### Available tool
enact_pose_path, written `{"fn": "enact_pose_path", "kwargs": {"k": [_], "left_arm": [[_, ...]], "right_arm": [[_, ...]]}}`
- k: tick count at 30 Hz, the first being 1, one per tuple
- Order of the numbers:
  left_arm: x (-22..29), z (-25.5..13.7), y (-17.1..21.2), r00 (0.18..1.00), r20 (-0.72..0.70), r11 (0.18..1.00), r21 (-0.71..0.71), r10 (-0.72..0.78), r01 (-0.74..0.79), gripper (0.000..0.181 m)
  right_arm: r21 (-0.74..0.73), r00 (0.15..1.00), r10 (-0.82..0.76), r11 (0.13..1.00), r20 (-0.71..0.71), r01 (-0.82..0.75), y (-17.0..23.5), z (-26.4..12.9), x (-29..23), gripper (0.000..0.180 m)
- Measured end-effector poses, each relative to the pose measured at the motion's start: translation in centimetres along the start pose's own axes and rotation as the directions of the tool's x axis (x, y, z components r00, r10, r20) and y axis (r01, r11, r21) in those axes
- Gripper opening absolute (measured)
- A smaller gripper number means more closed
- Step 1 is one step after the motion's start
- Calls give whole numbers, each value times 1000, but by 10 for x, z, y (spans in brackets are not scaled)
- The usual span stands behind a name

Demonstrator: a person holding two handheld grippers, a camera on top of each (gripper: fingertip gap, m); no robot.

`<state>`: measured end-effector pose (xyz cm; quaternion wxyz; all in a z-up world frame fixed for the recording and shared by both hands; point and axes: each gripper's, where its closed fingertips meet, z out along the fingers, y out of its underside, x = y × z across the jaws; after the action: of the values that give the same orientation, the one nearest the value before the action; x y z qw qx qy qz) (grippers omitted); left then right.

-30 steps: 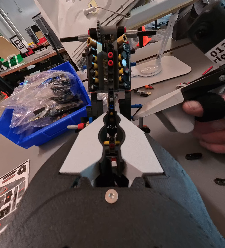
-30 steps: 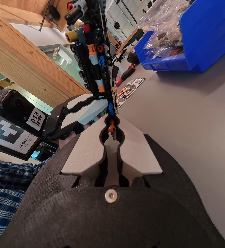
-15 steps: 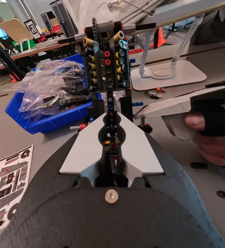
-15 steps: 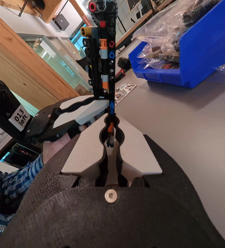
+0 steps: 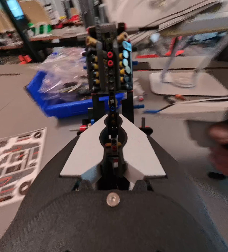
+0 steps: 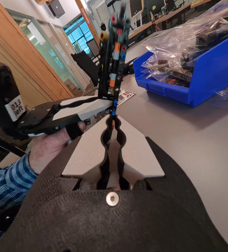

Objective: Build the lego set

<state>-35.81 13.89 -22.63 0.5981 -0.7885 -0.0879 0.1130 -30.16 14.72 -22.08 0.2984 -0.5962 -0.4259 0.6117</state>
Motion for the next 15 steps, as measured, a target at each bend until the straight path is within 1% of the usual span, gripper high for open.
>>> {"fn": "enact_pose_path", "kwargs": {"k": [1, 2, 3, 6, 9, 11, 15], "left_arm": [[-18, -1, 4, 999, 15, 1000, -2, -31, 31, 5], [-26, -3, 4, 993, -19, 993, 13, -120, 121, 5], [-25, -4, 1, 988, -43, 988, 32, -151, 152, 5], [-11, -1, -1, 995, -54, 996, 22, -87, 89, 5], [-8, -2, -5, 995, -64, 996, 25, -79, 80, 5], [-6, -2, -4, 991, -79, 994, 23, -105, 107, 5], [6, 0, -3, 993, -89, 997, 12, -77, 79, 5]], "right_arm": [[18, 1000, 11, 1000, -8, -10, -5, -6, 6, 0], [11, 1000, 1, 1000, -19, -1, -6, -9, 12, 0], [-1, 1000, -7, 1000, -19, 7, -5, -10, 14, 0], [-24, 1000, -19, 1000, 18, 20, -9, -7, 9, 0], [-55, 998, -33, 998, 47, 36, -8, -5, 4, 0], [-89, 997, -30, 995, 73, 36, -5, -2, -1, 0], [-109, 997, -23, 994, 75, 31, 0, 5, -3, 0]]}}
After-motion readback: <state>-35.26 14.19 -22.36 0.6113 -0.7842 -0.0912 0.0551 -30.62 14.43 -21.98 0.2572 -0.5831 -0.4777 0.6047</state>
